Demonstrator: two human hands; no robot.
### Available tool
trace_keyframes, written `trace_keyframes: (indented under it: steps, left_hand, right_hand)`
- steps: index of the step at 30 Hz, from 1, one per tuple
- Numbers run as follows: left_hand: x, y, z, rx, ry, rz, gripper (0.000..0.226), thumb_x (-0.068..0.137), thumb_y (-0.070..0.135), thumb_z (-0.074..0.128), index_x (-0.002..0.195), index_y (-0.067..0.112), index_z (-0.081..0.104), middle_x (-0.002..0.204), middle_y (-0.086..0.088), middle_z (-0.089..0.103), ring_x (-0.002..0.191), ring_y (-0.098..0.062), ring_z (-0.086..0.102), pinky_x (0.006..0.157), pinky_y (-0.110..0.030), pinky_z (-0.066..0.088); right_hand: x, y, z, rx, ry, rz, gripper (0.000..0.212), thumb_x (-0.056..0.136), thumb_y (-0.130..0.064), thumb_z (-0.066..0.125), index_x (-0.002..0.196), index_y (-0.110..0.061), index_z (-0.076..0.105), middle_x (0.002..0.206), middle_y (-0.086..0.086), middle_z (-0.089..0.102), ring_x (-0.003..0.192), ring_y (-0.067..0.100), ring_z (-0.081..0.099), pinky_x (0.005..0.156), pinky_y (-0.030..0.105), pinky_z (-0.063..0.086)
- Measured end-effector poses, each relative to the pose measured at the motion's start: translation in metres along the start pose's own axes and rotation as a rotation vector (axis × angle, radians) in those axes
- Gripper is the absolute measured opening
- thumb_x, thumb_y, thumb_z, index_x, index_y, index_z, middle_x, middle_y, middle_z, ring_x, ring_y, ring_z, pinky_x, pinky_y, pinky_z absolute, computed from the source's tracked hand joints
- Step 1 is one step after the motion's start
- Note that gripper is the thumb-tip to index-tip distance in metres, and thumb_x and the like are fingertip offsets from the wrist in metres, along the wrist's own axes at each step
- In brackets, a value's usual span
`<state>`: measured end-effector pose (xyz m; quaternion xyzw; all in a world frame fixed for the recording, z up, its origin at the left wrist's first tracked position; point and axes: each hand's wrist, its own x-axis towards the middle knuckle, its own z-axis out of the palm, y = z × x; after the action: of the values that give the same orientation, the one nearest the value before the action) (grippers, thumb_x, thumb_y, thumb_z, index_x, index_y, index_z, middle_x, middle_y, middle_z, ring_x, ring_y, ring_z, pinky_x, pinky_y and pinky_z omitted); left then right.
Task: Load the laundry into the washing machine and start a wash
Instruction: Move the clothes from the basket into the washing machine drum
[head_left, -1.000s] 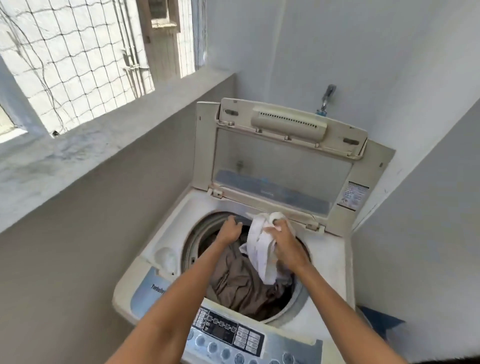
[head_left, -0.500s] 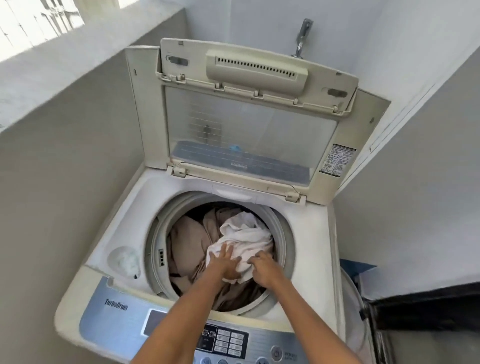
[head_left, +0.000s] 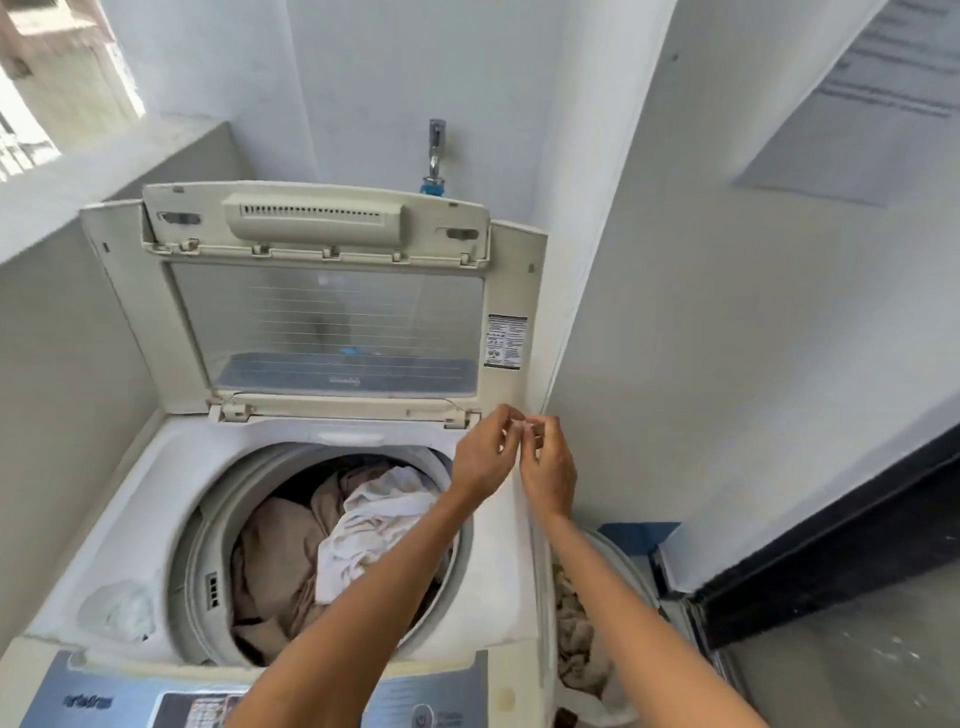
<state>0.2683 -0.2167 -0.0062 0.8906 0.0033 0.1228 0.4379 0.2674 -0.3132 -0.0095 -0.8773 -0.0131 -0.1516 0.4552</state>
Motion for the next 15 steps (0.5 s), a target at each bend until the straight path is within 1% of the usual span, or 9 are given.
trace_keyframes:
  steps: [2,4,6,7,9,11,13,15]
  left_hand:
    - [0.005,0.03,0.038,0.001,-0.082,0.011,0.016,0.097,0.033,0.04,0.101,0.023,0.052,0.092,0.001,0.068,0.082,-0.019,0.062,0.068,-0.033,0.045]
    - [0.002,0.049,0.084,0.017,-0.171,-0.007,0.019,0.098,0.032,0.041,0.103,0.019,0.053,0.094,-0.002,0.069,0.085,-0.024,0.064,0.069,-0.036,0.048]
    - [-0.008,0.055,0.13,0.054,-0.283,-0.07,0.021,0.097,0.035,0.041,0.103,0.02,0.054,0.096,-0.004,0.07,0.088,-0.025,0.065,0.073,-0.039,0.05]
    - [-0.012,0.054,0.155,0.072,-0.327,-0.112,0.02,0.096,0.035,0.04,0.102,0.021,0.054,0.097,-0.005,0.069,0.09,-0.026,0.064,0.074,-0.039,0.05]
    - [-0.024,0.042,0.206,0.099,-0.39,-0.211,0.019,0.096,0.028,0.039,0.103,0.02,0.055,0.102,-0.007,0.069,0.095,-0.027,0.063,0.075,-0.038,0.048]
    - [-0.041,0.018,0.25,0.122,-0.437,-0.319,0.022,0.097,0.022,0.038,0.106,0.017,0.057,0.107,-0.007,0.068,0.097,-0.025,0.062,0.076,-0.036,0.047]
    - [-0.063,-0.015,0.294,0.147,-0.445,-0.449,0.023,0.098,0.022,0.038,0.107,0.017,0.058,0.105,-0.005,0.067,0.095,-0.023,0.062,0.075,-0.033,0.047]
    - [-0.086,-0.049,0.329,0.15,-0.438,-0.6,0.022,0.098,0.025,0.039,0.102,0.017,0.059,0.1,-0.005,0.067,0.093,-0.024,0.063,0.072,-0.031,0.046]
  right_hand:
    - [0.011,0.025,-0.029,0.059,0.046,0.103,0.012,0.097,-0.022,0.048,0.103,-0.012,0.053,0.095,0.003,0.067,0.082,0.024,0.062,0.063,0.033,0.046]
    - [0.015,0.063,-0.058,0.062,0.05,0.209,0.009,0.097,-0.019,0.047,0.1,-0.012,0.052,0.09,0.004,0.065,0.076,0.022,0.059,0.058,0.03,0.039]
    - [0.012,0.108,-0.081,0.032,0.007,0.314,0.007,0.097,-0.017,0.047,0.098,-0.012,0.053,0.089,0.007,0.066,0.072,0.02,0.054,0.055,0.029,0.031]
    - [0.008,0.132,-0.09,0.026,-0.027,0.362,0.007,0.097,-0.015,0.048,0.097,-0.011,0.054,0.088,0.008,0.066,0.072,0.02,0.054,0.055,0.029,0.03]
    - [-0.003,0.184,-0.1,0.001,-0.104,0.443,0.007,0.096,-0.013,0.049,0.095,-0.013,0.055,0.086,0.004,0.063,0.078,0.025,0.059,0.058,0.028,0.033]
    - [-0.019,0.232,-0.1,-0.026,-0.164,0.509,0.009,0.096,-0.012,0.049,0.094,-0.015,0.057,0.086,0.0,0.06,0.083,0.026,0.061,0.057,0.027,0.033]
    - [-0.038,0.284,-0.088,-0.029,-0.233,0.601,0.01,0.095,-0.01,0.05,0.096,-0.009,0.06,0.091,0.006,0.063,0.086,0.026,0.061,0.058,0.024,0.032]
    - [-0.057,0.332,-0.072,-0.037,-0.314,0.693,0.013,0.096,-0.01,0.049,0.099,-0.006,0.061,0.094,0.01,0.065,0.089,0.028,0.062,0.062,0.024,0.033]
